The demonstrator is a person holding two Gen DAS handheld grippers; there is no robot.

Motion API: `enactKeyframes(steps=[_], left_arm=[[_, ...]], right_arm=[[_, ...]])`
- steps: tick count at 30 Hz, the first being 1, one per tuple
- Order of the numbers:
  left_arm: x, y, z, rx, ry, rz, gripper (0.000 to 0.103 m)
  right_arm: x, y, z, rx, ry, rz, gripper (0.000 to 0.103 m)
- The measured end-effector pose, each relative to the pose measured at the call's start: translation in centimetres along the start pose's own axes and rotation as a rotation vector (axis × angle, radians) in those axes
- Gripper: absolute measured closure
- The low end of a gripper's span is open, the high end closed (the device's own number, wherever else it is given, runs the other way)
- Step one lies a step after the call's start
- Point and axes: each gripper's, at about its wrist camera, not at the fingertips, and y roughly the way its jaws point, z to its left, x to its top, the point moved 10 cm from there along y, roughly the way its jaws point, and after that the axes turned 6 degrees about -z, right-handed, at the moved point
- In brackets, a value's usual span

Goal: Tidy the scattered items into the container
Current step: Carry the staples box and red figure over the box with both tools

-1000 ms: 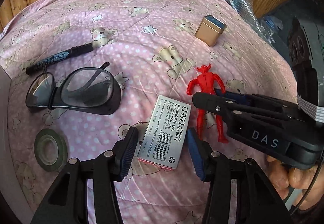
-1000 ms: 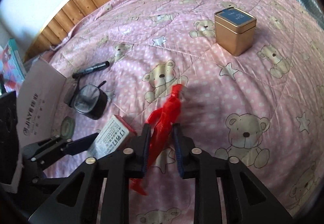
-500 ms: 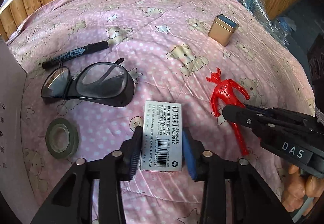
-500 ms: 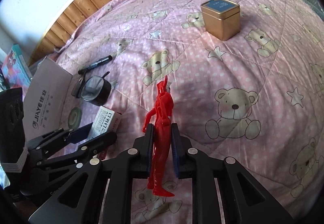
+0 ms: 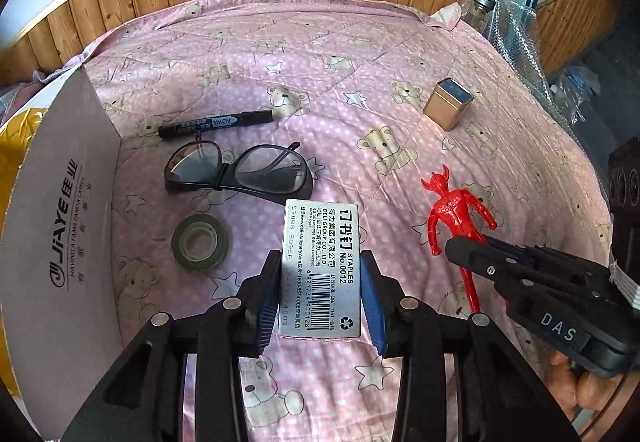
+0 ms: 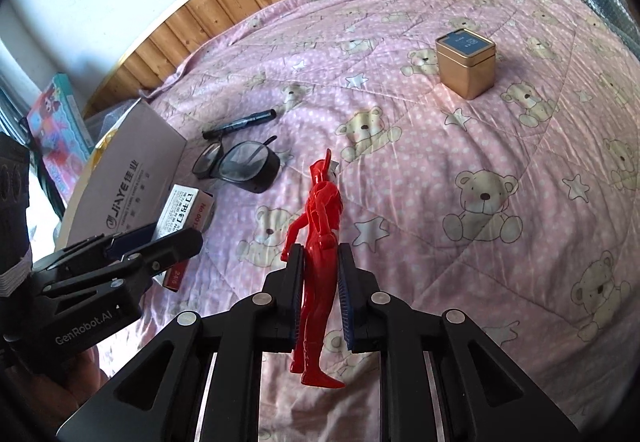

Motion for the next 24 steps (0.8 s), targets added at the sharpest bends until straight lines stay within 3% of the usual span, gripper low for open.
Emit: enactKeyframes(steps=[24], left_arm=[[-0.2,-8.0,0.4,0.02,-0.047,-0.104,0.064]], right_arm=[[-2.3,-4.6,3.9,0.049,-0.055,-0.044,0.086]])
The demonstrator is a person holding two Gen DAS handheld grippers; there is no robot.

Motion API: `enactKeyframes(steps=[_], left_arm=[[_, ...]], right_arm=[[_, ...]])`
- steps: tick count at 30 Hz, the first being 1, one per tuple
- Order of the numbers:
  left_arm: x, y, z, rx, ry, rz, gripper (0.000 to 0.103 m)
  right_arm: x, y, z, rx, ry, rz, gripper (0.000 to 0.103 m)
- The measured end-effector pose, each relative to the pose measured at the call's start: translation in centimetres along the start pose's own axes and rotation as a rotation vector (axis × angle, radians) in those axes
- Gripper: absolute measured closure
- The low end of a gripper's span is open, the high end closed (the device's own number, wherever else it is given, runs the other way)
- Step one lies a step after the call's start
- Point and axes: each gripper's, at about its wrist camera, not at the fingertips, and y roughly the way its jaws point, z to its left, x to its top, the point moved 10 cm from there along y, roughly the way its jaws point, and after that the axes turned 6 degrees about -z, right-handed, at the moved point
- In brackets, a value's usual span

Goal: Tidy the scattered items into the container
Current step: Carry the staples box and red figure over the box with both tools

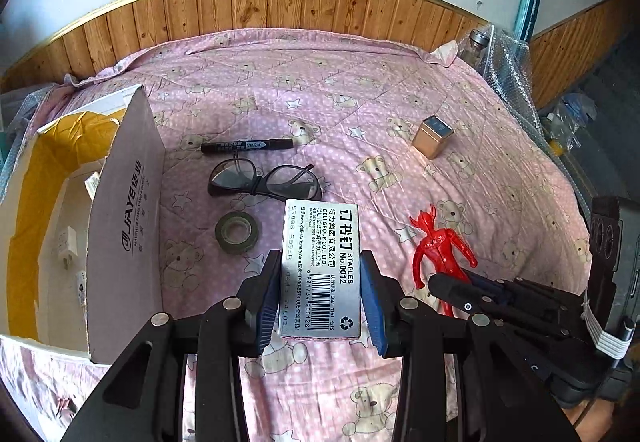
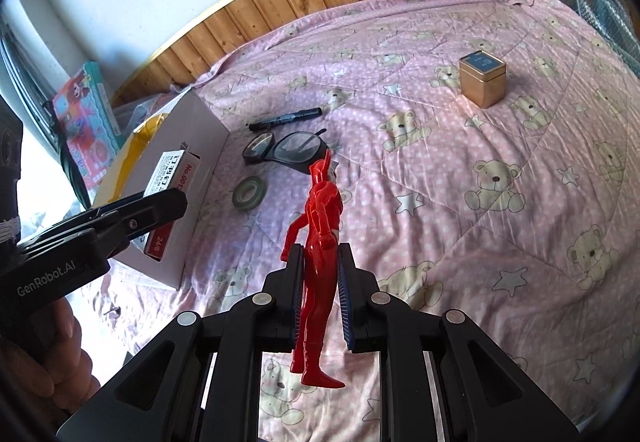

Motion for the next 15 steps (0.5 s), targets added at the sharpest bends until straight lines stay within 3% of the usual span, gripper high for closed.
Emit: enactKeyframes(steps=[15], left_arm=[[-0.6,-3.1,1.6,0.01,-0.048,-0.035,0.064]], right_arm=[[-1.2,-1.0,2.3,0.022,-0.039,0.001,0.086]])
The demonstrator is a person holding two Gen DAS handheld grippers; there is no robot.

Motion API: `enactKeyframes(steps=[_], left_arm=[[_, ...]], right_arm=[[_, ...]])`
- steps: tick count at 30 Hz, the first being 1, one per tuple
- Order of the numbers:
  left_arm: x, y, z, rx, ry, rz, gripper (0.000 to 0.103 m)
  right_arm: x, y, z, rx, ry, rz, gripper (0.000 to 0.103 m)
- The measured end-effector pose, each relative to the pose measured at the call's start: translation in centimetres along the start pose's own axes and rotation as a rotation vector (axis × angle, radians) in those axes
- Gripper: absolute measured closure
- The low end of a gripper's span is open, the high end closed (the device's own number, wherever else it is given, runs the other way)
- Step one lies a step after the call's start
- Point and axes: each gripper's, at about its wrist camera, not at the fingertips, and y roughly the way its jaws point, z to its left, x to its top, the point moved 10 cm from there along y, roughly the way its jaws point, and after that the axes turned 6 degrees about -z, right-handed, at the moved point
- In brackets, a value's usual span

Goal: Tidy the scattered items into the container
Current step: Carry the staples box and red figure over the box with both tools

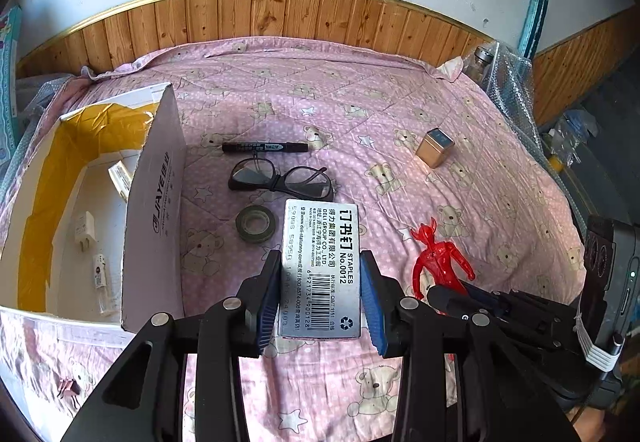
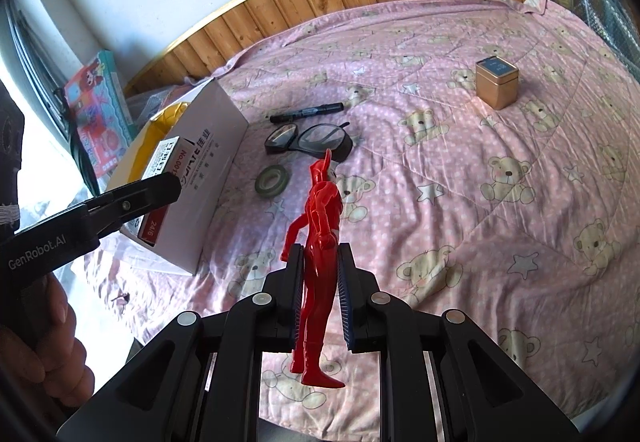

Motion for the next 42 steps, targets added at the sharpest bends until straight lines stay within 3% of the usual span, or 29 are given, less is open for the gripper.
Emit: enactKeyframes(steps=[26,42], left_arm=[[0.8,-3.1,7.1,0.055,-0.134,-0.054,0.064],[1.4,-4.7,13.4,0.092,-0.233,-0.092,0.064]], right_arm=[[-1.0,1.4,6.7,0.038,-0.11,0.048,0.086],[-0.4,2.9,11.8,0.083,-0.183,0.07,0.086]])
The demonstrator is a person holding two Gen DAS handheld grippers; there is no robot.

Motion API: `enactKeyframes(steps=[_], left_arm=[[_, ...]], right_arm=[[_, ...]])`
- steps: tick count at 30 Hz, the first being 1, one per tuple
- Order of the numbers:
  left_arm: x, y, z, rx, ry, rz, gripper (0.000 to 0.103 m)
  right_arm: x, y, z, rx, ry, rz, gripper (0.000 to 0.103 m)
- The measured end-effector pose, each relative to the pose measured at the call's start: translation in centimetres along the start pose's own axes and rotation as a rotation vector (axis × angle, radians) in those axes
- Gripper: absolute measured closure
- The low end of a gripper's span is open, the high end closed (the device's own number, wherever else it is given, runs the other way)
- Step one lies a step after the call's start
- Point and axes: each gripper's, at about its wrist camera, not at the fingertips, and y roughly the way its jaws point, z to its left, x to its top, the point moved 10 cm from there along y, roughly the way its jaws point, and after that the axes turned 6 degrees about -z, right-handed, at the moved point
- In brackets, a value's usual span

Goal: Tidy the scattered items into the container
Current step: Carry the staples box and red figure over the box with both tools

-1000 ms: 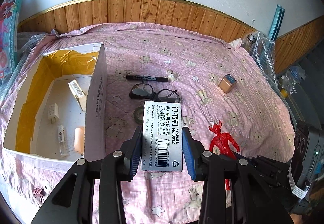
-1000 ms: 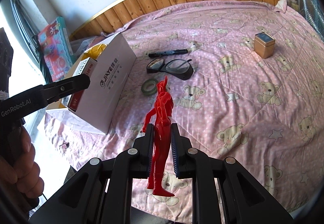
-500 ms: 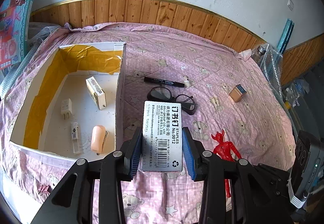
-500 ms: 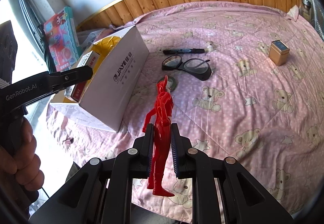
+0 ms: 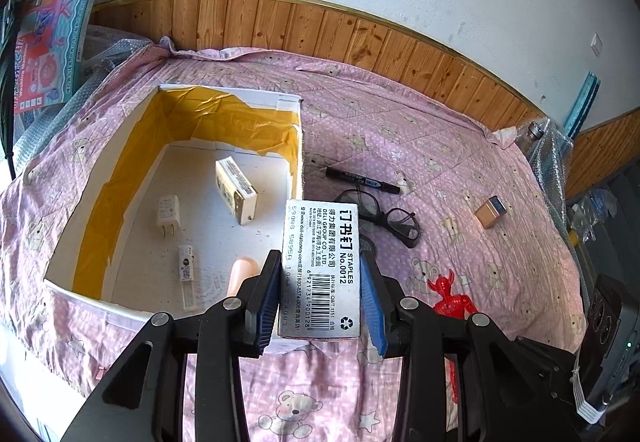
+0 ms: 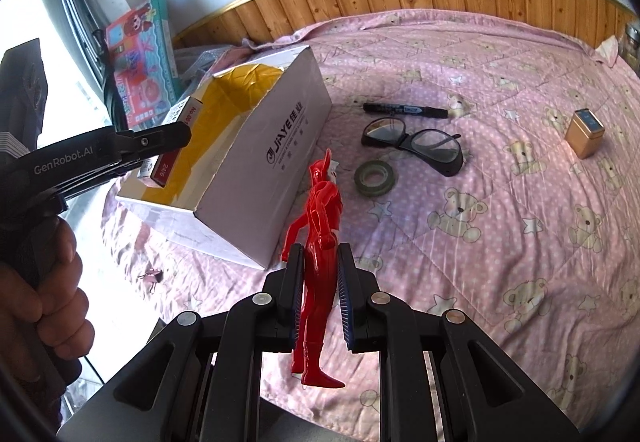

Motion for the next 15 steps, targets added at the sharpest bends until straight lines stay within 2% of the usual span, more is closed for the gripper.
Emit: enactKeyframes(steps=[15], left_arm=[[1.1,-0.6,5.5,0.05,-0.079,-0.016,0.064]], right_arm=[[1.8,1.4,3.3,0.032,-0.054,0.005,0.086]])
